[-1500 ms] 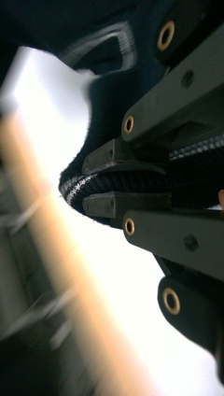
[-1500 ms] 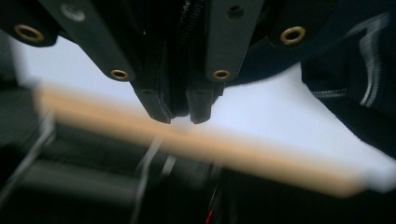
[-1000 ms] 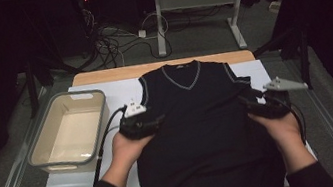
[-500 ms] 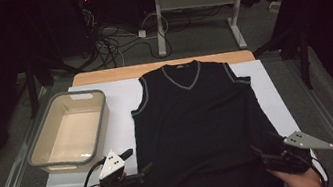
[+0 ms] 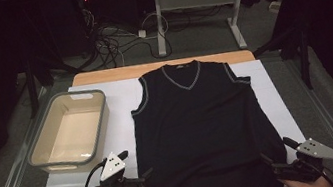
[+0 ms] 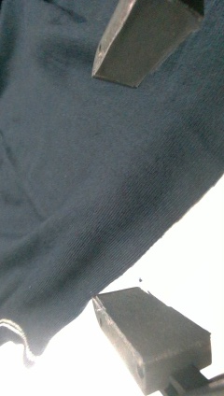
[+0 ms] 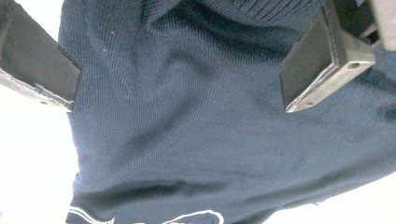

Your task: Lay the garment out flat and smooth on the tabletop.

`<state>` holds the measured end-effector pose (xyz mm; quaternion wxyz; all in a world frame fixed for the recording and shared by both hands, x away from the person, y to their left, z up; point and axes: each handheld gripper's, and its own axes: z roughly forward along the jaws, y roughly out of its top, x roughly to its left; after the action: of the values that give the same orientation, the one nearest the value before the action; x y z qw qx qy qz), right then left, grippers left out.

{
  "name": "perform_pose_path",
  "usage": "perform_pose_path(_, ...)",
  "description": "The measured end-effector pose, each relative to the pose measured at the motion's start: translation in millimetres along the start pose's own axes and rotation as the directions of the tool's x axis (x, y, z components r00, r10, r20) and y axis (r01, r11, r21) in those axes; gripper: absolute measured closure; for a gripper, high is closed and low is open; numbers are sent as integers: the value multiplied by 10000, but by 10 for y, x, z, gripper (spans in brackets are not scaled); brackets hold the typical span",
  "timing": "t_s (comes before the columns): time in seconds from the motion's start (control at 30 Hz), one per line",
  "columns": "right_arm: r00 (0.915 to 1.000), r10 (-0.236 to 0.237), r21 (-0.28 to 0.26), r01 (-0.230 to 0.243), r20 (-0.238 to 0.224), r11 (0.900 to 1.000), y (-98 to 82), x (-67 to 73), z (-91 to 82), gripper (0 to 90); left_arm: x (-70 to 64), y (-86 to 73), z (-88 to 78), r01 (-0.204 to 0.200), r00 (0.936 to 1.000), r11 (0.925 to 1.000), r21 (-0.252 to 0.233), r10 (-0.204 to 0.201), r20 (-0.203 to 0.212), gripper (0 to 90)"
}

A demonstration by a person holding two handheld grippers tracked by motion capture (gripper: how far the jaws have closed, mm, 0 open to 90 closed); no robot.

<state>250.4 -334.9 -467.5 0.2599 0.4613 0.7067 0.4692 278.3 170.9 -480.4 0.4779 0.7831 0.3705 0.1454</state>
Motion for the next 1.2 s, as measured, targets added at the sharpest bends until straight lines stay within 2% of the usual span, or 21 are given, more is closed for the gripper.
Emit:
perform_pose_path(0.1,9999,-151,42,151,-76,9999,-2,10,-8,1,-75,-10,-25,62,9999,9999,95,-63,133,0)
perform_pose_path(0.2,9997,-219,-11,219,-65,9998,21,10,-7,1,-200,-32,-67,-64,9998,9996,285,59,194,14)
perform_pose_path(0.23,9997,-213,-51,212,-88,9998,34,11,0,1,-227,-43,-72,-12,9988,9985,548,-15,480,64)
perform_pose_path(0.27,9997,-205,-99,204,-131,9997,48,12,13,2,-249,-56,-70,57,9963,9965,832,-127,849,169)
perform_pose_path(0.3,9997,-133,-156,130,-226,9998,65,13,29,3,-281,-73,-70,122,9960,9946,1028,-212,868,209)
perform_pose_path(0.37,9987,86,-289,-100,-499,9995,100,22,66,6,-348,-126,-90,25,9973,9920,1266,-117,719,289)
perform_pose_path(0.47,9981,-104,-339,84,-604,9994,144,66,120,7,-433,-193,-132,-427,9985,9885,1453,373,395,339)
perform_pose_path(0.53,9976,-198,-331,176,-666,9993,161,89,152,8,-463,-231,-145,-528,9985,9859,1586,500,216,372)
perform_pose_path(0.6,9973,-269,-317,248,-682,9992,170,104,176,9,-477,-268,-116,-590,9983,9794,1932,575,133,409)
perform_pose_path(0.63,9973,-293,-295,273,-678,9992,173,110,185,10,-498,-287,-112,-715,9974,9801,1850,722,30,412)
perform_pose_path(0.67,9973,-327,-255,310,-657,9992,174,117,191,10,-521,-293,-106,-891,9959,9785,1860,901,32,473)
perform_pose_path(0.7,9973,-366,-241,351,-643,9991,175,124,196,11,-543,-287,-94,-933,9956,9771,1910,914,188,552)
perform_pose_path(0.73,9972,-396,-230,382,-632,9990,175,129,198,12,-568,-283,-84,-1027,9947,9760,1919,1004,216,590)
perform_pose_path(0.8,9974,-425,-184,415,-584,9990,169,137,199,14,-614,-279,-67,-1428,9897,9711,1913,1386,351,698)
perform_pose_path(0.9,9976,-438,-154,430,-531,9990,157,138,188,17,-638,-276,-53,-1815,9834,9654,1873,1765,427,837)
perform_pose_path(1.0,9980,-461,-140,455,-431,9989,145,133,157,19,-602,-263,-57,-1671,9857,9688,1830,1603,513,856)
perform_pose_path(1.1,9985,-451,-159,446,-320,9989,141,114,133,21,-562,-254,-93,-1646,9863,9716,1701,1603,387,858)
perform_pose_path(1.2,9987,-394,-217,387,-311,9990,148,101,136,24,-503,-239,-160,-1473,9891,9782,1466,1465,157,859)
